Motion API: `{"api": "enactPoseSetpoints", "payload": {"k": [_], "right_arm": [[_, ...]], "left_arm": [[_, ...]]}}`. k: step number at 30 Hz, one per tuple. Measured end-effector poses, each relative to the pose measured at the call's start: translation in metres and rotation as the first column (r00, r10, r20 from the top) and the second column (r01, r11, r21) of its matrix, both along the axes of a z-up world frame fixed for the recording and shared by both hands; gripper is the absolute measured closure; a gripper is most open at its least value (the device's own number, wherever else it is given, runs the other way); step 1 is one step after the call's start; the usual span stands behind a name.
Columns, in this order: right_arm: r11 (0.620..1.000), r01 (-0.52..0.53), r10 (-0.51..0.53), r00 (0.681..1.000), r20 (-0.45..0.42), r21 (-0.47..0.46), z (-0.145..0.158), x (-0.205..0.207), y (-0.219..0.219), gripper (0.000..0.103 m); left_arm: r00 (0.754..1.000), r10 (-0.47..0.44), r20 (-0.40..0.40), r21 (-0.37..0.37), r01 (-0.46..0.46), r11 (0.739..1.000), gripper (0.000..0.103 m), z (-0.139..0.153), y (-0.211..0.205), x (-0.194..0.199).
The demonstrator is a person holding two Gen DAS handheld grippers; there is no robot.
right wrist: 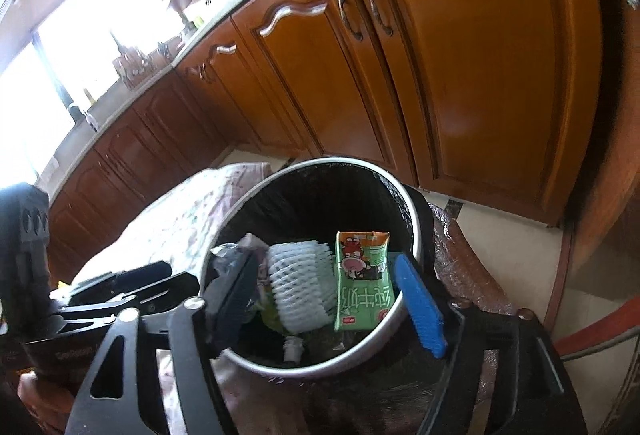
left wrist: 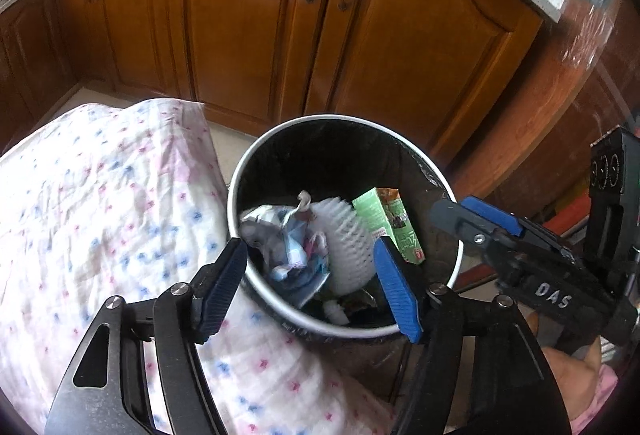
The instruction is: Collect trash
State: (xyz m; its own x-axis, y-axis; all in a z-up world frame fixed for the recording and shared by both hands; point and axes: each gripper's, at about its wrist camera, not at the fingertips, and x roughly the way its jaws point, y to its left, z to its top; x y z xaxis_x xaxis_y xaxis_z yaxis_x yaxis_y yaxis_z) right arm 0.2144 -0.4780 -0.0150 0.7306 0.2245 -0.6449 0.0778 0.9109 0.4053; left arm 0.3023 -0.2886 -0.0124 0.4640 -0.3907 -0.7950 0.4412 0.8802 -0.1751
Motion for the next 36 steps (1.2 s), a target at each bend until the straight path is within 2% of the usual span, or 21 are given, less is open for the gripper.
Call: {"api": "enactPoseSetpoints", "payload": {"k": [4,11,19,24,27,33,36], "right_arm": [[0.999,0.017,-0.018,0.999,0.032,0.032,0.004,-0.02,0.004,0.016],[0.996,0.059,-0.065,0.993,0.1,0.06,0.009,-0.07,0.028,0.011],[0.99,0.101,-0.113,0.985,0.129,0.101,0.013,-0.108,0.049,0.007],[0.993,0.09,-0.1,0.986,0.134,0.08,0.017,-0.123,0.066,0.006],[0.996,0.077,-0.081,0.984,0.155,0.033,0.024,-0.132,0.079,0.004],[0.998,0.052,-0.041,0.974,0.223,-0.04,0.049,-0.149,0.099,0.003],[0.994,0.061,-0.034,0.957,0.288,-0.086,0.063,-0.162,0.109,0.0]], "left_arm": [[0.999,0.045,-0.002,-0.045,-0.045,0.998,0.032,0.003,0.025,-0.011],[0.994,0.109,0.022,-0.128,-0.105,0.986,0.029,0.009,0.068,-0.051],[0.984,0.159,0.077,-0.15,-0.146,0.978,0.027,0.011,0.104,-0.099],[0.973,0.2,0.12,-0.143,-0.182,0.973,0.023,0.012,0.126,-0.12],[0.966,0.223,0.131,-0.158,-0.202,0.967,0.022,0.014,0.14,-0.132],[0.949,0.251,0.188,-0.192,-0.215,0.957,0.02,0.029,0.163,-0.155],[0.933,0.268,0.24,-0.213,-0.218,0.952,0.017,0.04,0.171,-0.17]]}}
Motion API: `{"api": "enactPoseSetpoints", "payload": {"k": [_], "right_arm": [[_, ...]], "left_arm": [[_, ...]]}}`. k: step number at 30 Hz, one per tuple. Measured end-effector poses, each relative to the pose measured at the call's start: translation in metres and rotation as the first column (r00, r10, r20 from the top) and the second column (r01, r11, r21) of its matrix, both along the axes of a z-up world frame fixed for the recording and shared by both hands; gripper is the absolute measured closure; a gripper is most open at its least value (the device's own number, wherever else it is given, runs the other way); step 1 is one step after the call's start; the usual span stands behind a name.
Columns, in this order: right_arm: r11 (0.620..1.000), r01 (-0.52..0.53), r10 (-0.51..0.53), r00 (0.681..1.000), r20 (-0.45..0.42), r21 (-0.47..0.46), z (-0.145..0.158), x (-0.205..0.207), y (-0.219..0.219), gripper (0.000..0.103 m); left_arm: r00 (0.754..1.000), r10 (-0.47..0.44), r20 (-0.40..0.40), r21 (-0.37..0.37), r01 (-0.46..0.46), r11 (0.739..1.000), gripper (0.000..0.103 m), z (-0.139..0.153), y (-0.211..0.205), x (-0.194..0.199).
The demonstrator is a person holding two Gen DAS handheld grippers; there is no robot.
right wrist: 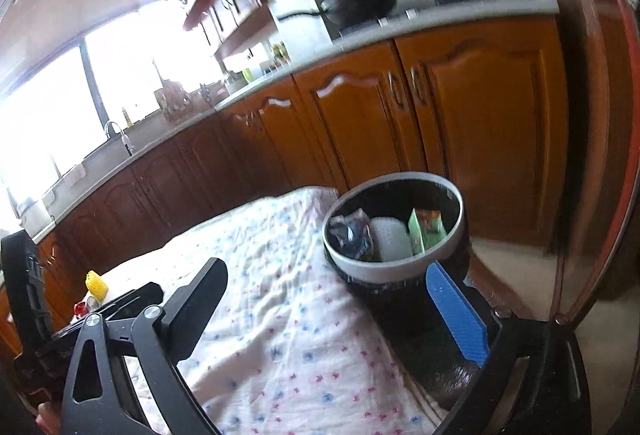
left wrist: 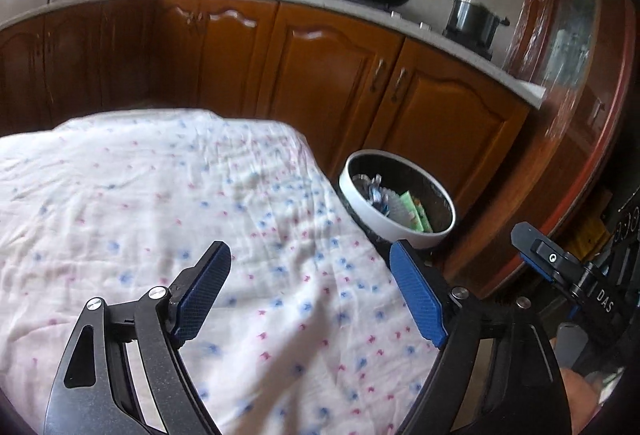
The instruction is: Collect trash
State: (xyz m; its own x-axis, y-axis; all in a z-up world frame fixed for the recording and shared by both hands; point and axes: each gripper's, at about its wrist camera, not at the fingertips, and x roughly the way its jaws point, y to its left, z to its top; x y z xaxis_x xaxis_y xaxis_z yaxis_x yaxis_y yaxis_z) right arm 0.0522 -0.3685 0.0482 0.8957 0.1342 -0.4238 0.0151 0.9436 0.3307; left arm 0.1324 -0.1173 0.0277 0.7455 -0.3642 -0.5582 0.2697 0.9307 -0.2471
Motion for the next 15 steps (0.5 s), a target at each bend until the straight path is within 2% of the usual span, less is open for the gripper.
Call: {"api": "enactPoseSetpoints", "payload": {"k": [5,9,15], "right_arm": [[0.994,0.036,-0.024,0.994,0.11,-0.106,0.002,-0.022,0.018,0.0],[0.991,0.039,-0.022,0.991,0.128,-0.13,-0.009,-0.026,0.02,0.0],[0.991,0.047,-0.03,0.99,0.134,-0.124,-0.021,-0.028,0.018,0.0]], "left_arm": [[0.99,0.063,0.125,0.011,-0.064,0.998,0.0,0.01,0.01,-0.026],[0.974,0.111,0.198,0.054,-0.124,0.991,0.0,0.005,0.013,-0.04],[0.964,0.131,0.232,0.072,-0.151,0.986,0.0,-0.009,0.017,-0.047]]}}
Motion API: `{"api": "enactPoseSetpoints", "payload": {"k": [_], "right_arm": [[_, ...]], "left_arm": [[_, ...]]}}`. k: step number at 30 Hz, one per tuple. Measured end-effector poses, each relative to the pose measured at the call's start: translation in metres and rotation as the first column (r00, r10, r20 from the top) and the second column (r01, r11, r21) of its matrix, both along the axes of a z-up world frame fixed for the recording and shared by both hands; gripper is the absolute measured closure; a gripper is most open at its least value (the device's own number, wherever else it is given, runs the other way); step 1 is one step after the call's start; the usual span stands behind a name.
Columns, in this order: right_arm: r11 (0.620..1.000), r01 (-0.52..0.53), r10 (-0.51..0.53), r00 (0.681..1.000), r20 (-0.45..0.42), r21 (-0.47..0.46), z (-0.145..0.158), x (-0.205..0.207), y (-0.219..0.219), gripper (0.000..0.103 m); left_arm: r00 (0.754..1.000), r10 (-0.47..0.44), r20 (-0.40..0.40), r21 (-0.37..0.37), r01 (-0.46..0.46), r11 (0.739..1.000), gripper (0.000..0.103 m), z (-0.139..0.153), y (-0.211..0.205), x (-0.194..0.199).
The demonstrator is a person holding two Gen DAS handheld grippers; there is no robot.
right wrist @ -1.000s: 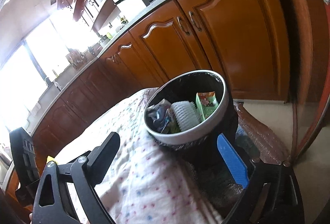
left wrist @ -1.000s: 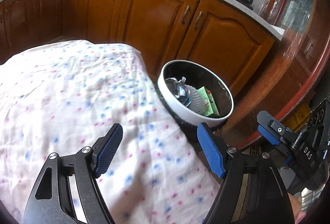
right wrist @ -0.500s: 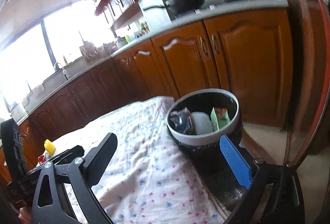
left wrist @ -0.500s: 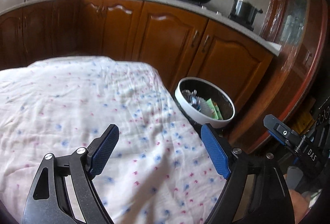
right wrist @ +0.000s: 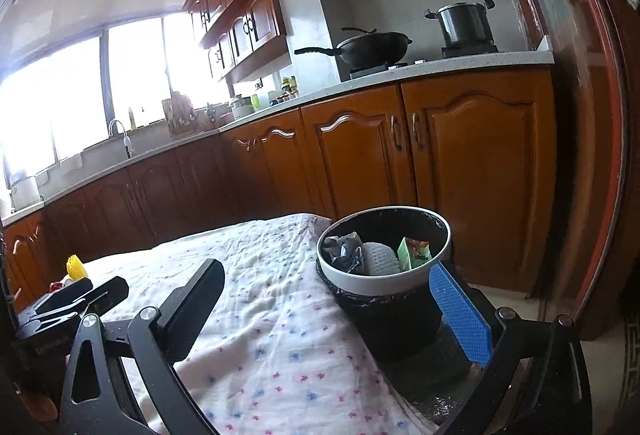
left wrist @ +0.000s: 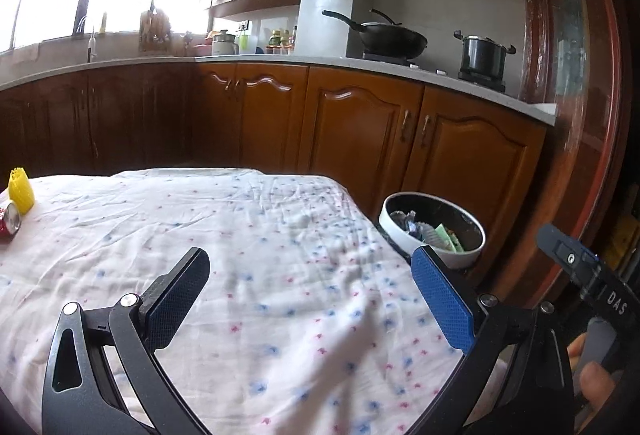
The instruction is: Collect trash
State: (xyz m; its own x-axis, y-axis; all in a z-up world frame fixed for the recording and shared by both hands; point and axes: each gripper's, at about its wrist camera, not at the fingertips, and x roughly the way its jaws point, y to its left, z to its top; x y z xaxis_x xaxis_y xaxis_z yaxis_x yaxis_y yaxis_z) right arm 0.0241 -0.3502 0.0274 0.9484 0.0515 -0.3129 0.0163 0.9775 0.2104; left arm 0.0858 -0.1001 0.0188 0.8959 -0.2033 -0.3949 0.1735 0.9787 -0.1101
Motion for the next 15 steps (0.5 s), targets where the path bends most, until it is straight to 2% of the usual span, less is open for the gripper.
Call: {"api": "enactPoseSetpoints", "payload": {"k": [15], "right_arm": [[1.0,0.008,-0.008,1.0,-0.011,-0.004,-0.0099,-0.0007,-0.0006,0.0]], "left_arm": [[0.999,0.033,0.008,0.089,-0.034,0.995,0.0,-0.0091,-0.0047,-0.007]]}}
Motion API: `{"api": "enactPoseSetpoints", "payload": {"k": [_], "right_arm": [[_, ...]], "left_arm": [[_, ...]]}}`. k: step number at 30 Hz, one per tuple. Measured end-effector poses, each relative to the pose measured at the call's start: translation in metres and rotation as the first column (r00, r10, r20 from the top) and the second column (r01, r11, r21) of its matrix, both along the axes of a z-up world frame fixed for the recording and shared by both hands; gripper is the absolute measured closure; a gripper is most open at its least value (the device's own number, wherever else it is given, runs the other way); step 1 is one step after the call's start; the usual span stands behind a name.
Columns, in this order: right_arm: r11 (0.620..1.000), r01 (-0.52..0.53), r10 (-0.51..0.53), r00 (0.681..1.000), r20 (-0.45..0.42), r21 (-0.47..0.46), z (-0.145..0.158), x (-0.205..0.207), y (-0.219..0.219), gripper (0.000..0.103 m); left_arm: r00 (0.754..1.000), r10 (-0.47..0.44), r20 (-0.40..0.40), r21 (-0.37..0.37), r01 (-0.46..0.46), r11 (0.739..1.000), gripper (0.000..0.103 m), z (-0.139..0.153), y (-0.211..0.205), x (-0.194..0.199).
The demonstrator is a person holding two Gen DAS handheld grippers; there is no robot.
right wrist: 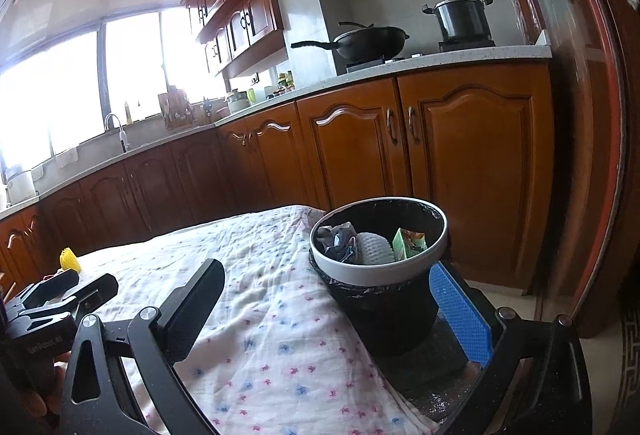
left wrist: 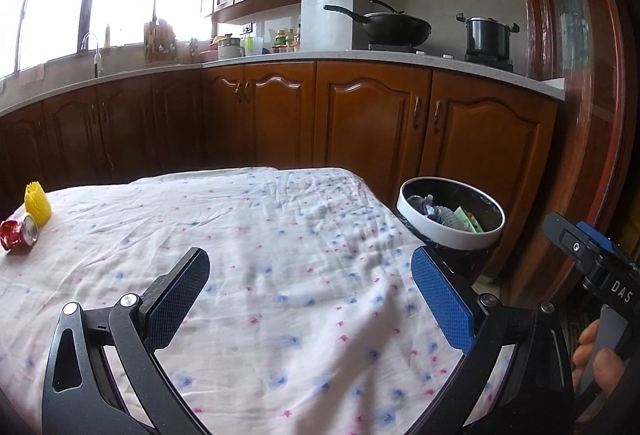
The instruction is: Collect trash
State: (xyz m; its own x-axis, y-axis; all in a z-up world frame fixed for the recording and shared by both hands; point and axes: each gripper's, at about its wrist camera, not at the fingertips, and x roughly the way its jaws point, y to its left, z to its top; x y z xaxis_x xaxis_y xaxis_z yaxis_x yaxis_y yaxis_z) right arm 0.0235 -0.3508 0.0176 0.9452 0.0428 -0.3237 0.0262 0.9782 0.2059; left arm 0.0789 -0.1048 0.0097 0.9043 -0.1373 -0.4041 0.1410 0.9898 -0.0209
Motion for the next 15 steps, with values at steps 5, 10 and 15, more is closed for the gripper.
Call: {"api": "enactPoseSetpoints", "payload": {"k": [5,10,15], "right_arm": [[1.0,-0.002,0.002,1.0,0.01,-0.005,0.0014,-0.0015,0.0009,0.0],[1.0,-0.005,0.005,1.0,0.017,-0.004,0.0022,-0.0031,0.0019,0.0],[1.0,-0.008,0.008,1.0,0.024,-0.007,0.0031,-0.0052,0.003,0.0]], "left_arm": [[1.0,0.0,0.006,0.011,0.0,1.0,0.0,0.0005,-0.0018,-0.002],[1.0,0.004,0.014,0.015,-0.004,1.0,0.0,0.0015,-0.0019,-0.0039],[1.0,0.016,0.017,0.018,-0.016,1.0,0.0,0.0027,-0.0012,-0.005]]}}
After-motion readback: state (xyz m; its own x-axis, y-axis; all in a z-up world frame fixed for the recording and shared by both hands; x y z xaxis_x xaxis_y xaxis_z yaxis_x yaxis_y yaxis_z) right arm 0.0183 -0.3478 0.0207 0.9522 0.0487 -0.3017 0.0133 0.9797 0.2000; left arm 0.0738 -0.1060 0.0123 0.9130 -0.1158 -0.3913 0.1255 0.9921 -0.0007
